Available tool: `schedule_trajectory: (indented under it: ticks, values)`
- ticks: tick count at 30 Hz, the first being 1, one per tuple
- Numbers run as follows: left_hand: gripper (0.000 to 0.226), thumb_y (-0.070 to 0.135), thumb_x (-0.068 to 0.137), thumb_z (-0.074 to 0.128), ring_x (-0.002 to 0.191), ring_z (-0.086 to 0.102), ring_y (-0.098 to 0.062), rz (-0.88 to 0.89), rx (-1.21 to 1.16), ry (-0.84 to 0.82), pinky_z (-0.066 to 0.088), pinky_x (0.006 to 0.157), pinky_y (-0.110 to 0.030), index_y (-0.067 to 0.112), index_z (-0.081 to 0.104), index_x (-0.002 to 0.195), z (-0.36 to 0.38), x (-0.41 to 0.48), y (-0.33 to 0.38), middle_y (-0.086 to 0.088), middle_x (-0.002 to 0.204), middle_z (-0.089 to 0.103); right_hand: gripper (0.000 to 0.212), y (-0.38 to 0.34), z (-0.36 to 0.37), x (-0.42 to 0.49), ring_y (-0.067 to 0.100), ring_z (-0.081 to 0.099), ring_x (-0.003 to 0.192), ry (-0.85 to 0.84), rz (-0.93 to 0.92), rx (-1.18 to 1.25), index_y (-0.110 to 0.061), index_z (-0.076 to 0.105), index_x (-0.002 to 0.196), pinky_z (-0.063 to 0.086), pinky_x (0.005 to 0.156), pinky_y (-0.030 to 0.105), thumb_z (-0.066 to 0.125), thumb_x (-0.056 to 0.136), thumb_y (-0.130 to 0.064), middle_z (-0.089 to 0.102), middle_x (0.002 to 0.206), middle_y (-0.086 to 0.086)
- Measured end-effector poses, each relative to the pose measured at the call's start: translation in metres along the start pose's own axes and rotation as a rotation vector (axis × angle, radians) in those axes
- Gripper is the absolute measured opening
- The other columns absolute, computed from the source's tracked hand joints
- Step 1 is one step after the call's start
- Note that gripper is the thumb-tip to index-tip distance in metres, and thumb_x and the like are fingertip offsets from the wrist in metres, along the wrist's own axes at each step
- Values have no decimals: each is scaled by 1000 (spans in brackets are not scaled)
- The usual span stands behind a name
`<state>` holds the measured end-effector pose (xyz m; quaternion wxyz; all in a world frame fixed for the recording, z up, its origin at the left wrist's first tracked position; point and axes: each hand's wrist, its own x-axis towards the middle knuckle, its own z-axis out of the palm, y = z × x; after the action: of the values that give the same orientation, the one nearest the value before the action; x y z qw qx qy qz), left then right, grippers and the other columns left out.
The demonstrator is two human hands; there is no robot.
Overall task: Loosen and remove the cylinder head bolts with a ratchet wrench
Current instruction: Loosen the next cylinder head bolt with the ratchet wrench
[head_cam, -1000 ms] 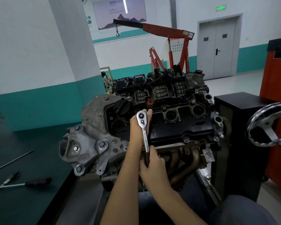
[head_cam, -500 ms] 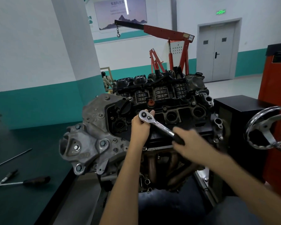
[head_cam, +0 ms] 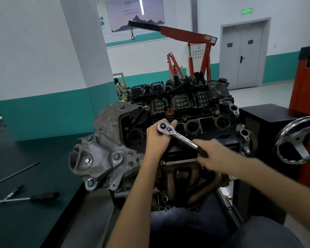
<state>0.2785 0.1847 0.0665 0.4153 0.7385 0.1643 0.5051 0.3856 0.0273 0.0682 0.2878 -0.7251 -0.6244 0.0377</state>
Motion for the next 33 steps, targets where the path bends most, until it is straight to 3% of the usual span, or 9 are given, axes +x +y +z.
schedule_trajectory:
  ticks: [4,8,12,14,16,20,24,28,33]
  values:
    - [46,25,93,64,60,37,-11,-11,-75,-2,35,60,-23,11,36,59,-2,-4,0,1,58,39,16,6,-10,8,14,55,56,20,-12,-121,-21,55,96,47,53,29,57,84,-10,55,69,4]
    - [48,22,93,64,58,31,-10,-80,-96,23,31,58,-24,21,32,58,4,-7,0,12,53,32,24,-28,69,-19,6,48,47,301,96,274,-23,43,77,34,45,15,60,80,-7,47,56,0]
    - [47,22,92,65,52,26,-3,-99,-22,104,29,51,-14,18,29,62,6,-1,-3,11,54,29,15,-76,129,-7,0,54,52,457,208,570,-17,47,87,36,44,8,56,84,-5,52,58,1]
    - [46,23,91,65,57,28,-9,-103,-11,88,30,55,-23,14,30,63,4,1,-6,0,59,30,14,-74,128,-5,1,54,52,434,197,576,-14,50,94,36,45,8,55,84,-5,52,60,2]
    - [48,22,91,64,60,27,-14,-95,-63,46,28,58,-27,19,29,59,3,2,-7,0,59,29,17,-53,108,-9,4,50,48,337,159,473,-13,52,96,35,45,7,57,82,-3,48,59,0]
    - [46,19,92,62,58,42,0,-46,-35,-39,37,60,-14,34,48,52,4,3,-5,18,54,45,26,2,20,-7,20,53,54,114,25,63,-27,51,97,40,51,17,59,83,-8,49,66,0]
    - [47,4,90,57,85,65,0,-61,-42,-27,50,80,-19,41,68,63,-1,6,-4,11,72,69,13,15,-34,16,11,51,52,40,-68,-272,-21,48,89,41,52,29,58,87,-13,49,63,-4]
    - [40,19,92,63,58,44,-2,-74,-66,4,38,60,-15,22,48,54,1,-1,-5,-2,55,42,19,-5,27,-10,10,48,47,215,6,75,-20,46,79,38,46,22,62,83,-12,49,58,-1]
    - [47,25,90,65,61,28,-17,-98,-56,71,28,61,-31,14,31,60,4,2,-5,-4,61,30,18,-66,119,-9,5,52,48,414,206,505,-20,43,86,38,42,11,57,84,-10,50,62,2]
